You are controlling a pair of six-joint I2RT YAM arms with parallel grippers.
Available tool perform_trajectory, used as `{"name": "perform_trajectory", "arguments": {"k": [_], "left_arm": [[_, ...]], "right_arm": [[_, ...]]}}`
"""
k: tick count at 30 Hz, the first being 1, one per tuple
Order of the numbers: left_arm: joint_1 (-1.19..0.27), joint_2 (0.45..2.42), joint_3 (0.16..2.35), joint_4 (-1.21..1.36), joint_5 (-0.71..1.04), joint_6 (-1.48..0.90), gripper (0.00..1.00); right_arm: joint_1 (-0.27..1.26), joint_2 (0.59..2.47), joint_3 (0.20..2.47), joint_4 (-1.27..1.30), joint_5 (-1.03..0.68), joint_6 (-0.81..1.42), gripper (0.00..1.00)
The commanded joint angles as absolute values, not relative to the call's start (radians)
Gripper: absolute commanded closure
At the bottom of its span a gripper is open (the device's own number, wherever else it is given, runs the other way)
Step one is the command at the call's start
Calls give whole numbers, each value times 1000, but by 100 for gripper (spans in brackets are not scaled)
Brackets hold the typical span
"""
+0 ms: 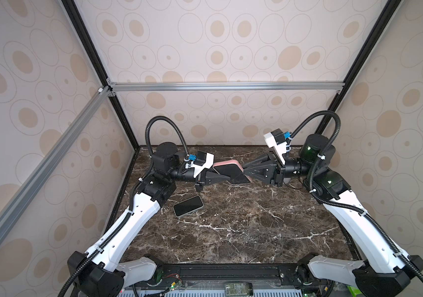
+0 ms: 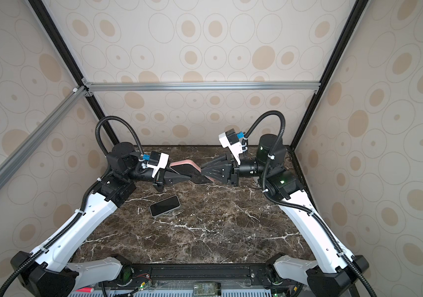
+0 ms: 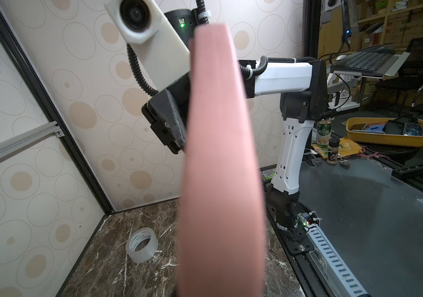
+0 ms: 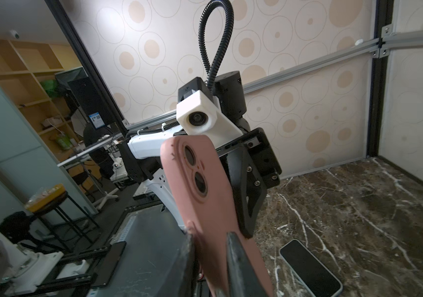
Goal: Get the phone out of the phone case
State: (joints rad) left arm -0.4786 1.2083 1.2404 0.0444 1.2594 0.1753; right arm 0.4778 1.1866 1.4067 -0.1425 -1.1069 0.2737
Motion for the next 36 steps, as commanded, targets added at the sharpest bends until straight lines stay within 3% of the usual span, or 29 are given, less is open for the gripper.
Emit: {"name": "perform_trajectory", "arguments": {"k": [1, 8, 12, 22, 36], "left_arm": [[-495, 1191, 1295, 95, 1241, 201, 100], [-495, 1172, 1295, -1, 1103, 245, 100], [-495, 1179, 1313, -52, 990, 248, 100], [-517, 1206, 1312, -17, 781, 107, 100], [-574, 1206, 1290, -47, 722, 115, 100]], "right_arm": [[483, 1136, 1370, -170, -949, 191, 69], [483, 1015, 1335, -256, -689, 8, 67], [492, 1009, 1365, -343, -624, -99, 65], [706, 1036, 1308, -287, -128, -272, 65], [716, 1104, 1289, -185, -23, -255, 68]]}}
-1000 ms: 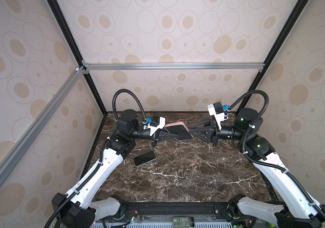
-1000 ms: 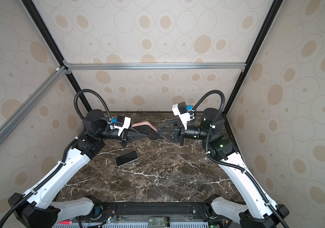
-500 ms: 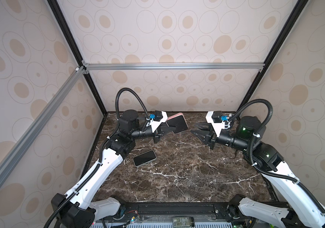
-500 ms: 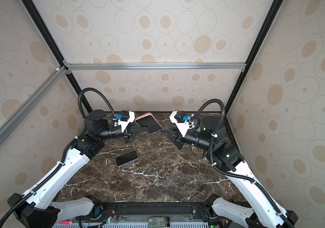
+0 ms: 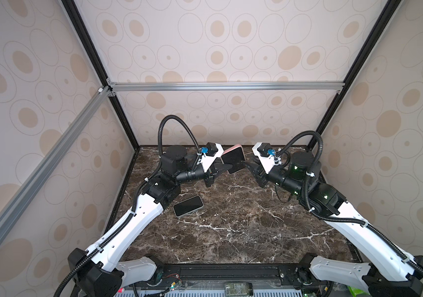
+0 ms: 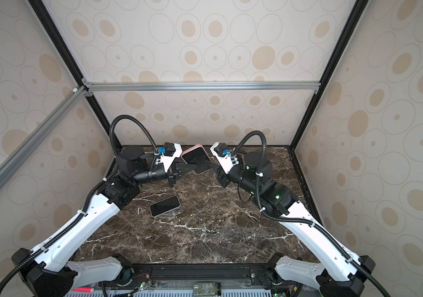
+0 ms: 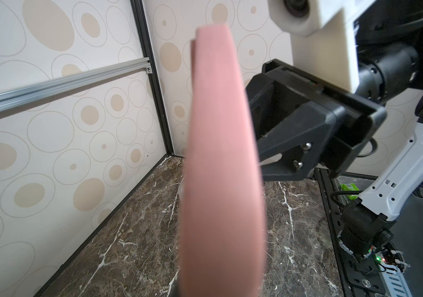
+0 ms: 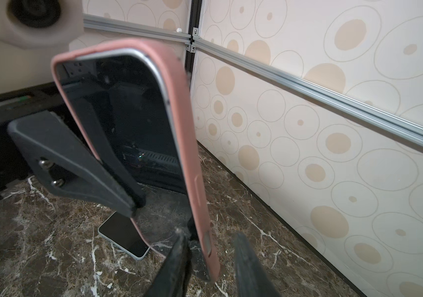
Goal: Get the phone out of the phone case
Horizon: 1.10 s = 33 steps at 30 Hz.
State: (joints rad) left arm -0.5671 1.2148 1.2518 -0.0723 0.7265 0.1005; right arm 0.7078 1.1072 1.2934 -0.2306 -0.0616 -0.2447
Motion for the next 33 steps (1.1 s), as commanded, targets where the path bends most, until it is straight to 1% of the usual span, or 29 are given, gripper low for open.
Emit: {"name": "perform_trajectory", "arguments": {"k": [1, 5, 12, 19, 28, 31, 33], "left_arm": [[-577, 1206, 1290, -52, 722, 119, 100], [-578, 1207, 1290, -68, 724, 134, 100], [-586, 1218, 1301, -72, 778, 147, 100], [-594, 1218, 1301, -92, 806, 170, 100], [-600, 1221, 1301, -91, 842, 181, 100], [-600, 1218, 1299, -89, 818, 180, 100], [-599, 1214, 1297, -80, 750, 150, 100]], "right_arm": [[716, 1102, 1287, -181, -15, -254, 69], [716, 1092, 1280, -170, 16, -253, 71], [716, 1109, 1287, -181, 16, -236, 71], [716, 1107, 1276, -170, 108, -218, 73], [716, 1108, 1272, -169, 133, -194, 75], [716, 1098, 1270, -172, 101, -181, 75], [715, 1084, 1269, -191, 95, -176, 75]]}}
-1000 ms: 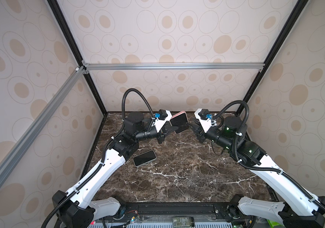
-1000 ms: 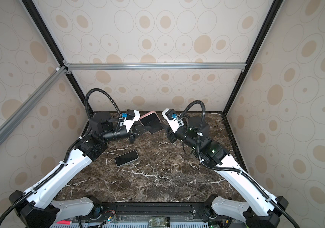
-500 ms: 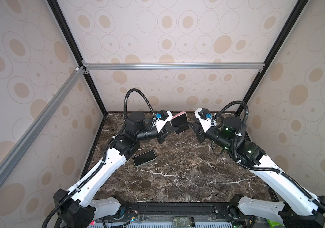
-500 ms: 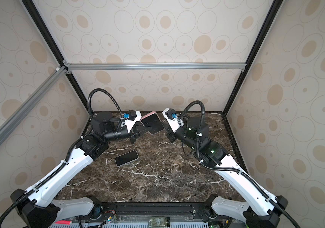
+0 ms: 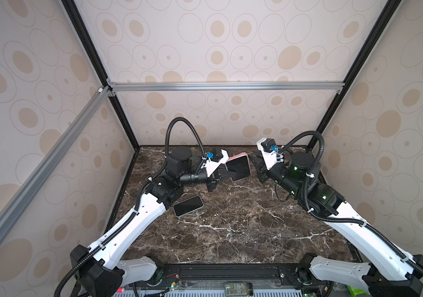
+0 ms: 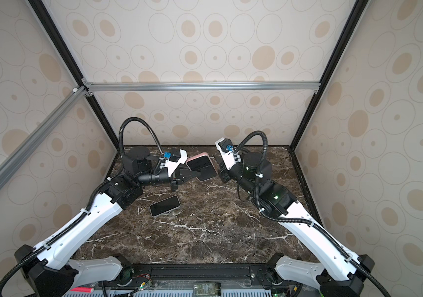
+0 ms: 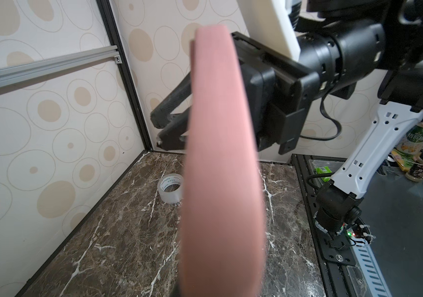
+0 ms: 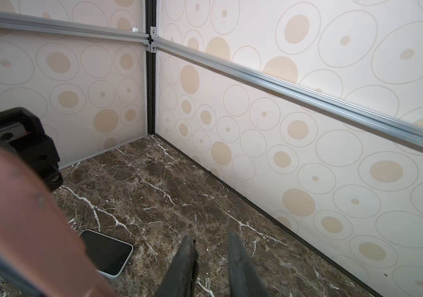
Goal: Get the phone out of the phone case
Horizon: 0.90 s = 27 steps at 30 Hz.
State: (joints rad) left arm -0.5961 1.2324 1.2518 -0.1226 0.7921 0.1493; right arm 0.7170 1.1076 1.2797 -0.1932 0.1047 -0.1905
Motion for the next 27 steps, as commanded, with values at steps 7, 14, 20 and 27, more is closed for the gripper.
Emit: {"name": "perform_trajectory", "arguments": {"k": [7, 14, 20, 27], "left_arm": [[-597, 1217, 1303, -78, 580, 89, 100], [-598, 1232, 1302, -48, 628, 68, 100], [-598, 1229, 1296, -48, 665, 68, 100], [-599, 1230, 1293, -56, 716, 81, 100]], "right_arm": [[669, 1022, 1212, -224, -94, -163, 74], [670, 1086, 1229, -180, -136, -139, 72], [669, 1113, 1229, -130, -81, -111, 75], [669, 1119, 1224, -110, -19, -101, 78]]}}
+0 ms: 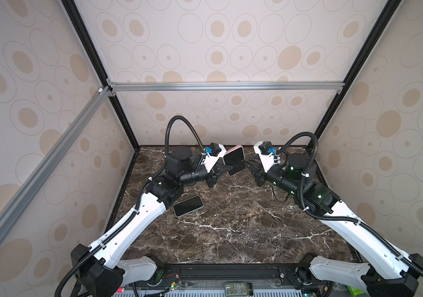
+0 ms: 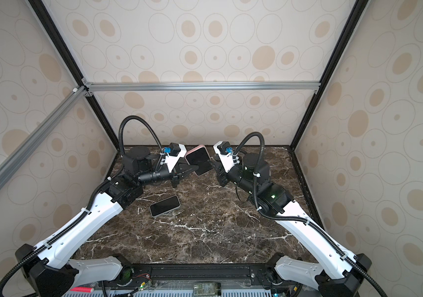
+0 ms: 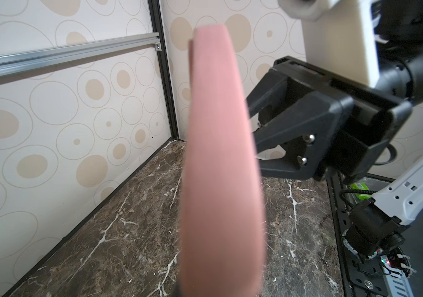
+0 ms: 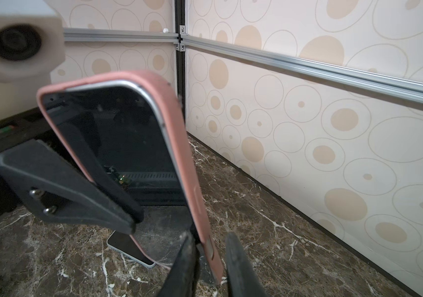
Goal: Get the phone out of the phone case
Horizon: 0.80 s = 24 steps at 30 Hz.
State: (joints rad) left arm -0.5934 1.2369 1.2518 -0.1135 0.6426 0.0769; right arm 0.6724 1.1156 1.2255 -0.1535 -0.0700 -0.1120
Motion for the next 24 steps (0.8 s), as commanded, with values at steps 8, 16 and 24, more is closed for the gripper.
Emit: {"name": "perform_trajectory", "arguments": {"k": [8, 16, 24], "left_arm": [[-600, 1236, 1298, -63, 764, 94, 100], [-600, 1244, 1299, -57, 816, 96, 100], [-601, 1240, 1292, -57, 798, 103, 100]], "right_arm": [[669, 1126, 1221, -107, 15, -88, 80], [669, 1138, 1221, -100, 53, -71, 81], [669, 1137, 1215, -95, 51, -67, 82]]}}
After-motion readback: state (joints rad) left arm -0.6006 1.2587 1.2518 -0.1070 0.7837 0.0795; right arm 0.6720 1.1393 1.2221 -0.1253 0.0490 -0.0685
